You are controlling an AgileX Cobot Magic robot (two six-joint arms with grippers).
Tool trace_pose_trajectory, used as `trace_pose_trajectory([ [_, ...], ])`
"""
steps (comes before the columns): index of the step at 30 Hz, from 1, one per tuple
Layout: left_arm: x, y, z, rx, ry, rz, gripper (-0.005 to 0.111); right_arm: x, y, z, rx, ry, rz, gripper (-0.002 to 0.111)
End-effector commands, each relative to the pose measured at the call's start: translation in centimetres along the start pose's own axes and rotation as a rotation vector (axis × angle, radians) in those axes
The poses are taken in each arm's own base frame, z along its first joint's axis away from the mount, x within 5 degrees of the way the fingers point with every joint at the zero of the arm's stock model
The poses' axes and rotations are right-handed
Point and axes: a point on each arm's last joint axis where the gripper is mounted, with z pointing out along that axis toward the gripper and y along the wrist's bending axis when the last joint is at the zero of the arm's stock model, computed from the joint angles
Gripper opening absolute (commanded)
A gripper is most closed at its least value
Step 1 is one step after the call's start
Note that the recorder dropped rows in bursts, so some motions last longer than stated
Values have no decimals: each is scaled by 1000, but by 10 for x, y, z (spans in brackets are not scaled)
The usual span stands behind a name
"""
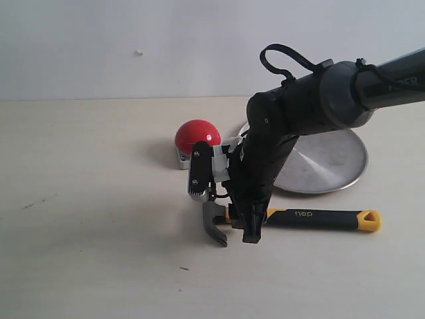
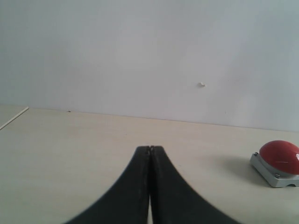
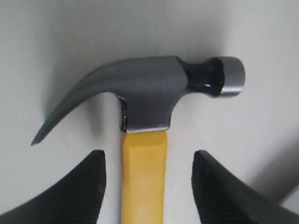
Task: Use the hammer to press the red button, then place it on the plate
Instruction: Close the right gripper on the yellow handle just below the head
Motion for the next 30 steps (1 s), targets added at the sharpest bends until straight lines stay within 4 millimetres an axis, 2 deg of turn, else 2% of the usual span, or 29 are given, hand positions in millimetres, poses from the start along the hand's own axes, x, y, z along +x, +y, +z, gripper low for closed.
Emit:
trace_pose_trajectory([
  [1,-2,0,-1,3,-19,-3,0,2,-4,-2,21,8,26,54],
  [6,-2,0,-1,3,-19,-3,0,2,-5,-3,24,14,17,54],
  [15,-2,0,-1,3,-19,-3,0,11,6,-7,-105,122,23,54],
  [24,-2,0,-1,3,-19,-3,0,-5,-10,-25,-90,78,25,54],
  [30,-2,0,-1,3,-19,-3,0,-7,-9,-20,-94,59,43,54],
])
